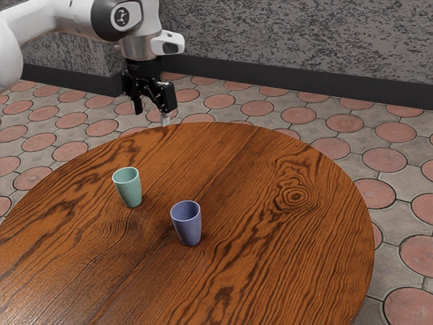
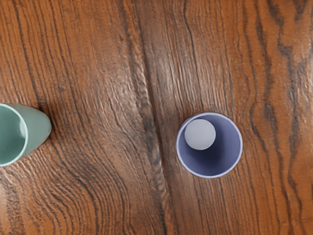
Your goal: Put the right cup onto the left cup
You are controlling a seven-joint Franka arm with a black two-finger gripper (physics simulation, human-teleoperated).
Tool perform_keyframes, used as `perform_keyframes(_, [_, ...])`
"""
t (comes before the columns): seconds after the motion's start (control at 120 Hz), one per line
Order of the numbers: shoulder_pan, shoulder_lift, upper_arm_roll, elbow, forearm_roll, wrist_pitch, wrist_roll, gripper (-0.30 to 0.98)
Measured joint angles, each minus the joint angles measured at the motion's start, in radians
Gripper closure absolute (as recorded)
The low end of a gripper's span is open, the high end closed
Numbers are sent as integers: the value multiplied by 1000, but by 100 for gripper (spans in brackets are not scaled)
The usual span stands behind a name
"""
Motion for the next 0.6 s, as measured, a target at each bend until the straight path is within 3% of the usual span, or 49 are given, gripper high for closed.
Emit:
perform_keyframes(0.292, [-34,-30,5,-93,1,55,-14,0])
perform_keyframes(0.45, [-131,-64,85,-203,-8,129,-21,0])
perform_keyframes(0.6, [-147,-65,97,-297,-36,206,-33,0])
